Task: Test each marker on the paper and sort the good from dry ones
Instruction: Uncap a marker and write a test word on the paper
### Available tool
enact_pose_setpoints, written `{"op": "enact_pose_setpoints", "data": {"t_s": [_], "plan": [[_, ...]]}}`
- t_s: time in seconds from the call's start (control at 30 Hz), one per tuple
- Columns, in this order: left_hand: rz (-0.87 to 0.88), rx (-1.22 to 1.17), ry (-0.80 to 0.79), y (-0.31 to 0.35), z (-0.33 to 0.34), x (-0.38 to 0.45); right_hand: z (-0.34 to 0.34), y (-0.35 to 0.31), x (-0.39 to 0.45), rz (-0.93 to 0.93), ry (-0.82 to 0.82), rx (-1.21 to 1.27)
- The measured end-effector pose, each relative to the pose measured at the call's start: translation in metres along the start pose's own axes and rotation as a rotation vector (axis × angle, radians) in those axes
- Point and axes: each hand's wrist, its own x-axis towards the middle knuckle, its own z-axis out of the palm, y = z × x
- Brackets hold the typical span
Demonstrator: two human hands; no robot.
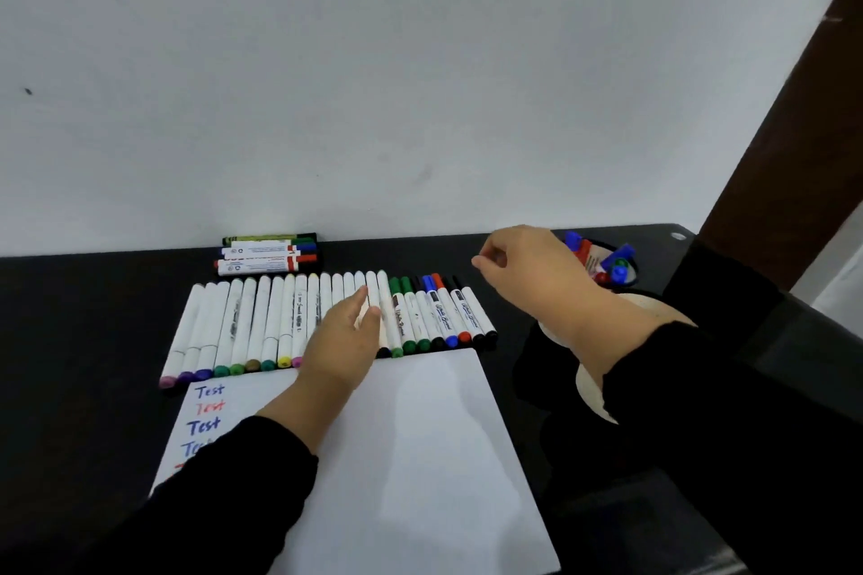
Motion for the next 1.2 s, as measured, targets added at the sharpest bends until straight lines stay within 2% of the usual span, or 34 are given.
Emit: {"op": "enact_pose_setpoints", "data": {"t_s": [0.2, 0.43, 0.7, 1.2], "plan": [[0.105, 0.592, -0.025, -0.042, -0.051, 0.013, 0.043, -0.043, 0.022, -0.118, -0.046, 0.073], [0.105, 0.883, -0.072, -0.078, -0.101, 0.022, 0.103, -0.096, 0.068, -0.288, -0.087, 0.074], [0.113, 0.855, -0.049, -0.099, -0.121, 0.029, 0.156, -0.144, 0.125, -0.444, -0.1, 0.02], [0.098, 0.818, -0.089, -0.112, -0.119, 0.039, 0.192, -0.176, 0.18, -0.53, -0.167, -0.166]]}}
